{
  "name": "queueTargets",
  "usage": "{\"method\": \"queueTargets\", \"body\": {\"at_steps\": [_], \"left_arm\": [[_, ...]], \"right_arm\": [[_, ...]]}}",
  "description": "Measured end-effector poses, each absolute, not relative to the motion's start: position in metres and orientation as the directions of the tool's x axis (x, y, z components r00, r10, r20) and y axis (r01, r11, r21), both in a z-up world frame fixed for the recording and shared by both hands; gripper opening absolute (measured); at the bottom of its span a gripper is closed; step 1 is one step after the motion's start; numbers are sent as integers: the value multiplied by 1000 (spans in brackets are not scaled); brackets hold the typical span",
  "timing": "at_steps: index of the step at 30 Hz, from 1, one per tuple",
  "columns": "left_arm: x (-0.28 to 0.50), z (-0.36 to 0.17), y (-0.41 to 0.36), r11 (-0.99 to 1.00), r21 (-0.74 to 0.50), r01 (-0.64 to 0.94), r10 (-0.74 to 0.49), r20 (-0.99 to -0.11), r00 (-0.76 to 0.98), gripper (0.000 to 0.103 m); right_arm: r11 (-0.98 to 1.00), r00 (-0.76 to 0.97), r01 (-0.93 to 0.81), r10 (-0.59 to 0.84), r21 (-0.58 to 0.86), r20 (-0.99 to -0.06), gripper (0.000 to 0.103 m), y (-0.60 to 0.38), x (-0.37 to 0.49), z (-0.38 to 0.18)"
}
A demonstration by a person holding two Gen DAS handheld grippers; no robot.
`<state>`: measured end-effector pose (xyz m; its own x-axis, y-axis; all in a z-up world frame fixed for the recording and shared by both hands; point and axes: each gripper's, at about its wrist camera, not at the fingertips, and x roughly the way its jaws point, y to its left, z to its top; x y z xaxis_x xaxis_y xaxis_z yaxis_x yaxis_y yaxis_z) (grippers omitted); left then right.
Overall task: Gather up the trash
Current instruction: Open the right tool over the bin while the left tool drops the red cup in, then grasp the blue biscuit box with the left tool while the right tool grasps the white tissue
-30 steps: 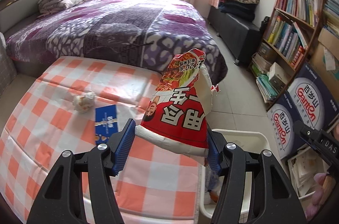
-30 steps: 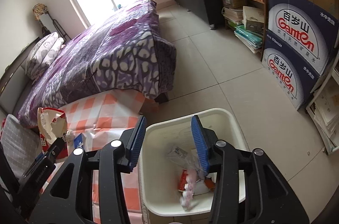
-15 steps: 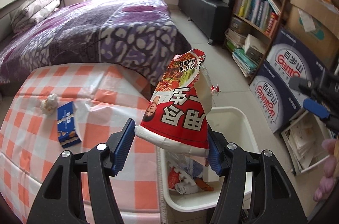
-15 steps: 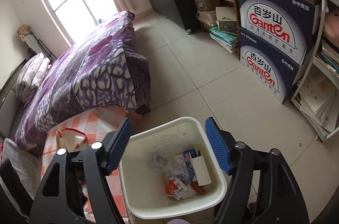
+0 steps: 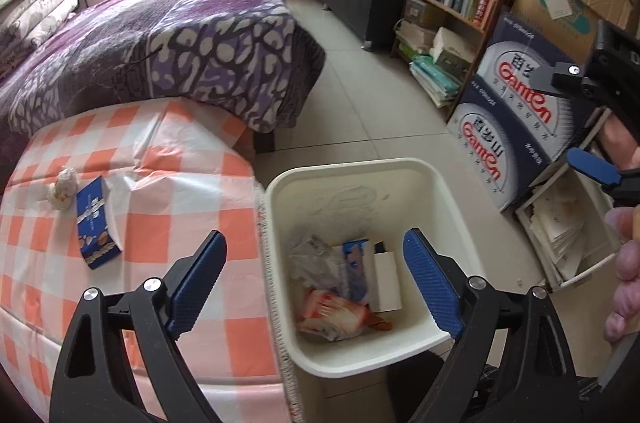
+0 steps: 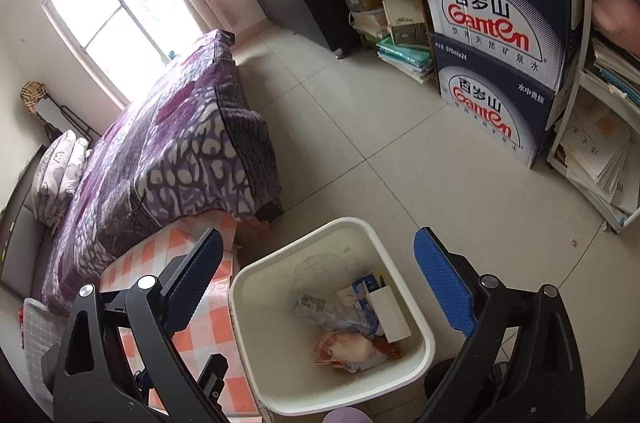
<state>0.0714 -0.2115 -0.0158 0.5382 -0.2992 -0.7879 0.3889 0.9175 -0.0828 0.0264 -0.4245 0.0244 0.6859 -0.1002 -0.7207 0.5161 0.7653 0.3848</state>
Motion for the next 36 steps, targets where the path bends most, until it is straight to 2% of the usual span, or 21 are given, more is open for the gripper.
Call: {"method": "queueTargets", "body": {"at_steps": [14, 20, 24, 27, 28, 32, 36], "left_arm": [[141, -58, -112, 996, 20, 92, -29, -868, 495, 90], [180, -80, -68, 995, 100, -30, 102, -868, 487, 90], [202, -99, -44, 991, 93, -99, 128, -888, 442, 90], [211, -115, -28, 992, 35, -120, 81, -908, 411, 90], [212, -117, -25, 993, 16, -118, 63, -911, 407, 88], [207, -118, -19, 997, -35, -70, -3, -912, 410, 56], [192, -112, -14, 999, -39, -12, -31, -916, 401, 56]], "right_arm": [[805, 612, 456, 26, 379, -791, 96, -370, 63, 5], [818, 577, 438, 62, 373, -815, 96, -352, 76, -4], [826, 557, 426, 81, 369, -826, 96, -341, 85, -11], [836, 547, 413, 89, 361, -832, 96, -331, 93, -14], [840, 543, 408, 91, 357, -835, 96, -327, 95, -15], [846, 530, 397, 105, 355, -841, 96, -314, 104, -20], [851, 517, 379, 131, 363, -846, 96, -295, 116, -26]]}}
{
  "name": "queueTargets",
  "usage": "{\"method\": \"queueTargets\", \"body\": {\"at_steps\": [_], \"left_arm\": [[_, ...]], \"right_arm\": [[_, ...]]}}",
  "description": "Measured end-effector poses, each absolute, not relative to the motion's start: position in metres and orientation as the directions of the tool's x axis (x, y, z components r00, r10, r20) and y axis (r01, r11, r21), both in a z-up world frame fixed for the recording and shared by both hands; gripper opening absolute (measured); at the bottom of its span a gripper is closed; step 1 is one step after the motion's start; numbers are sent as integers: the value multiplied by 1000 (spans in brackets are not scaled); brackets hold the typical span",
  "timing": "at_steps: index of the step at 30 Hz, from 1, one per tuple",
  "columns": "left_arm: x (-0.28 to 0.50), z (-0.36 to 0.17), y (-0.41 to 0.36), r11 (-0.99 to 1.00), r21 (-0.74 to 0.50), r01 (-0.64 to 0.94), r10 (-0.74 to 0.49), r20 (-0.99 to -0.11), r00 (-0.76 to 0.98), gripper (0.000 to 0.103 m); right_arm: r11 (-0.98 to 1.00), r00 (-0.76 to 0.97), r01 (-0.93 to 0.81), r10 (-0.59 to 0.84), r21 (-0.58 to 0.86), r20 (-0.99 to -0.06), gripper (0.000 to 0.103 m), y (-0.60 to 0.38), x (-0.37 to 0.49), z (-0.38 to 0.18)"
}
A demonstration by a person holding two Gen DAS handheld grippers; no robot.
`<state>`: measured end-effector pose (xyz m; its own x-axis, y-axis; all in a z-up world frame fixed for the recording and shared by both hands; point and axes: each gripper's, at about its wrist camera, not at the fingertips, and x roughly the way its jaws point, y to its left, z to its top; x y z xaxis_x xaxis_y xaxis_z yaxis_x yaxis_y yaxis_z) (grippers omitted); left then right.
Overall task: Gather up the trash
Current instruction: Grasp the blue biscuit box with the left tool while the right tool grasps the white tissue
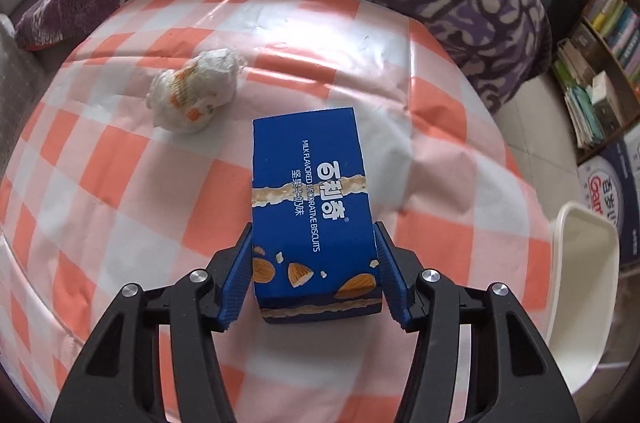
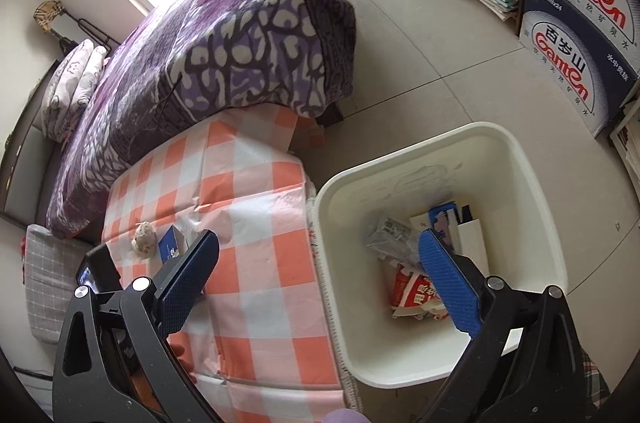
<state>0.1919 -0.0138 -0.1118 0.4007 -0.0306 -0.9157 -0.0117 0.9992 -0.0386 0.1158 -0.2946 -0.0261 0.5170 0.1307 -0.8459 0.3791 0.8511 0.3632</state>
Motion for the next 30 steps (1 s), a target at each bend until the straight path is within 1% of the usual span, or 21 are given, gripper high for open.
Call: {"method": "queueTargets", "body": {"at_steps": [3, 5, 11, 15, 21, 24, 28, 30], "left_arm": [[178, -105, 2, 1000, 2, 13, -3, -915, 404, 56], [171, -93, 24, 1000, 8, -3, 8, -910, 415, 56], [142, -53, 100, 991, -8, -132, 58, -873, 484, 56], [126, -14, 139, 975, -75, -211, 58, -824, 563, 56], [107, 28, 177, 928, -222, -299, 30, -754, 656, 56], [105, 42, 188, 915, -243, -322, 46, -731, 681, 56], [99, 51, 207, 894, -271, -356, 60, -716, 696, 56], [99, 52, 213, 885, -285, -370, 59, -718, 694, 56]], "right_arm": [[858, 506, 361, 149, 366, -849, 96, -280, 122, -32], [870, 495, 341, 157, 357, -855, 96, -265, 127, -37], [930, 450, 229, 162, 289, -878, 96, -212, 142, -59], [974, 440, 108, 134, 201, -888, 96, -166, 150, -75], [970, 451, -27, 229, 243, -862, 96, -82, 183, -90], [971, 476, -105, 237, 213, -847, 96, -31, 206, -93], [978, 494, -141, 207, 157, -844, 95, 7, 227, -99], [980, 503, -148, 189, 132, -843, 91, 18, 235, -100]]}}
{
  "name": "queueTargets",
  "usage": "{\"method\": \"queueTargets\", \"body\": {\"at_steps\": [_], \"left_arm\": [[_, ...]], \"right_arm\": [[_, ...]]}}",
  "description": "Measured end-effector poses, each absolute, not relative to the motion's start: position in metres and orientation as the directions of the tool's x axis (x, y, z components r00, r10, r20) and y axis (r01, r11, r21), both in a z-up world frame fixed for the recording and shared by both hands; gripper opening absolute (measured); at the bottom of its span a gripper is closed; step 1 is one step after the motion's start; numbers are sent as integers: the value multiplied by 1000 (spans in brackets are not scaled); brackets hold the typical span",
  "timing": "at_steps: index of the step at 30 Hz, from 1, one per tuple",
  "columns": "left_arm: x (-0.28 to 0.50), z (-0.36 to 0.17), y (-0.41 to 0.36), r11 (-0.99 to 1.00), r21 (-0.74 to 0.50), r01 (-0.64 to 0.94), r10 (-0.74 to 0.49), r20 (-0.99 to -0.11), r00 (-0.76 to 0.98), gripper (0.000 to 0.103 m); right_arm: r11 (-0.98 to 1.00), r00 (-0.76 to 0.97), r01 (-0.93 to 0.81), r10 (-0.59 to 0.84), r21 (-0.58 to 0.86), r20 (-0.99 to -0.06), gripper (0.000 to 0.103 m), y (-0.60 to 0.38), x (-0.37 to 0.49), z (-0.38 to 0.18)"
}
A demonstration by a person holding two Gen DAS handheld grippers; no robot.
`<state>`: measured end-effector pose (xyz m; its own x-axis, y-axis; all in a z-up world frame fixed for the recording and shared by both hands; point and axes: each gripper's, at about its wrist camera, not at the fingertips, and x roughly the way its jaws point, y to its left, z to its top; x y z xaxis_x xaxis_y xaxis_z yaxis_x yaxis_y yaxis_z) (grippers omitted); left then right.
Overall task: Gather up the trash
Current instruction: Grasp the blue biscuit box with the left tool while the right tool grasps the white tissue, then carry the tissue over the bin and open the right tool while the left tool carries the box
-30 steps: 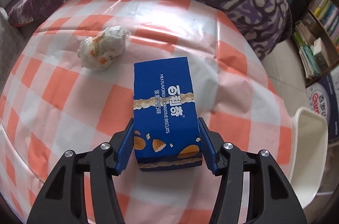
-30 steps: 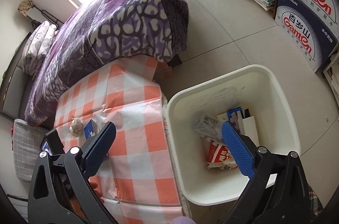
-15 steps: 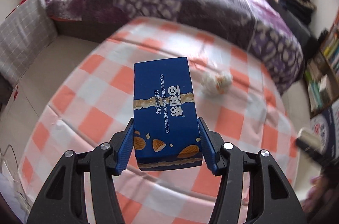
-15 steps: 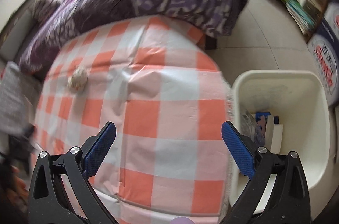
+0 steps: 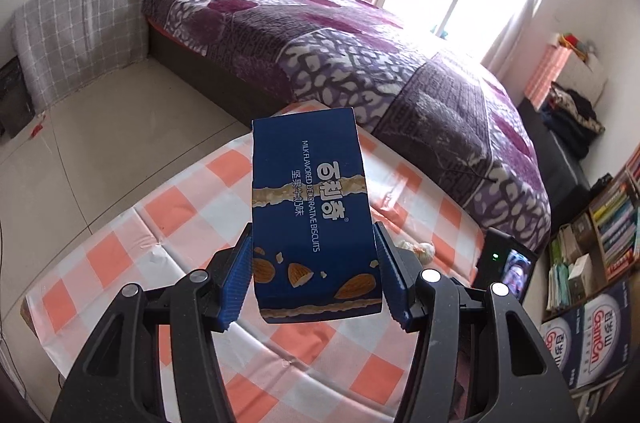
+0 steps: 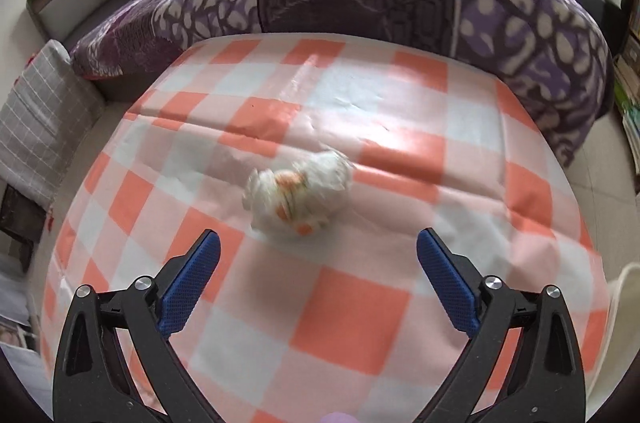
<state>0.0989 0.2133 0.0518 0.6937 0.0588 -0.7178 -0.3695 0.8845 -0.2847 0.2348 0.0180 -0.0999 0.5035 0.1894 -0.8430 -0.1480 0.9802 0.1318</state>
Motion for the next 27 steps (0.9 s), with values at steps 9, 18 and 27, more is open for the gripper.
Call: {"method": "queueTargets", "body": {"at_steps": [9, 18, 27], "left_arm": [[99, 49, 223, 873, -300, -385, 56, -722, 689, 56], [90, 62, 221, 875, -291, -387, 98, -676, 730, 56], [87, 68, 202, 893, -274, -358, 99, -655, 749, 56]], "right_arm": [[982, 500, -169, 154, 78, -852, 44, 33, 256, -108], [979, 634, -173, 194, 107, -749, 44, 7, 229, -39], [979, 734, -155, 205, 134, -648, 44, -34, 175, 23]]}}
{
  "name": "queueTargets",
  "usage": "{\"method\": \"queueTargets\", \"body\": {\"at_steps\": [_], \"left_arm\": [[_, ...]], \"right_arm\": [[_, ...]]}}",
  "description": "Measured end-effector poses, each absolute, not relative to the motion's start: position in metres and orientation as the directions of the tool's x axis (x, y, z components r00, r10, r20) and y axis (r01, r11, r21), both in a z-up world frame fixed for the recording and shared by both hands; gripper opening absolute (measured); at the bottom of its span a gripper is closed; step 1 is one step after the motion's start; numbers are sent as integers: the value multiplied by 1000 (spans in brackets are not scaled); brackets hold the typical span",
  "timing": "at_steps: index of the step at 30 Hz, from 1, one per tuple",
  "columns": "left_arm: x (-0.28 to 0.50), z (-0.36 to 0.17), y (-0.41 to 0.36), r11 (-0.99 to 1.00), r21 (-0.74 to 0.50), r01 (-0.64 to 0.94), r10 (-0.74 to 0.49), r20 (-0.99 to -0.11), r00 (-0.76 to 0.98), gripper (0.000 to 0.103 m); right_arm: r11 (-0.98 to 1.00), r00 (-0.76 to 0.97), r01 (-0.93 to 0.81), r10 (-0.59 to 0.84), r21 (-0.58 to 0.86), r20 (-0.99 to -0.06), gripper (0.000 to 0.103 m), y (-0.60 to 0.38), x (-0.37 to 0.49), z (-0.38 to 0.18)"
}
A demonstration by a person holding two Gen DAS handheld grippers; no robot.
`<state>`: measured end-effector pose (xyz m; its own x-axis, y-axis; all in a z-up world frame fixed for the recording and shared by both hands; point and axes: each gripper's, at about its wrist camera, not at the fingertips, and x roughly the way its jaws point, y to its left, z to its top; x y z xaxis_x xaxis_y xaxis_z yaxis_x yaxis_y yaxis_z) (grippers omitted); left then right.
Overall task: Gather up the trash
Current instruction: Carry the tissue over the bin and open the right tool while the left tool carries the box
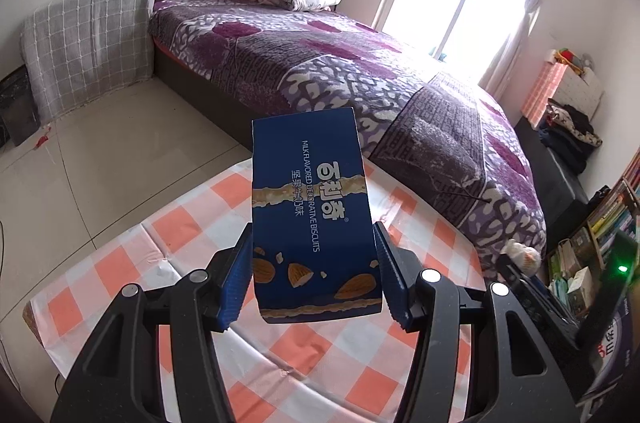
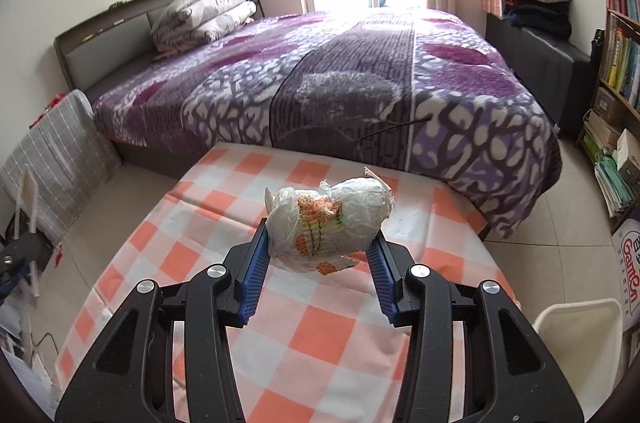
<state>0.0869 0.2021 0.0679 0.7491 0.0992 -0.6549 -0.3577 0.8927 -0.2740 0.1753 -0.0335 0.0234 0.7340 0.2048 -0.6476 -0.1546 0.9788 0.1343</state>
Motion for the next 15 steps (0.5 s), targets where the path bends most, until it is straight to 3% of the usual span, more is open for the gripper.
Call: {"method": "queueTargets", "body": {"at_steps": [15], "left_arm": [[93, 45, 141, 945, -206, -255, 41, -698, 715, 56]], "right_arm": [[980, 691, -57, 178, 193, -701, 45, -114, 115, 14]]}}
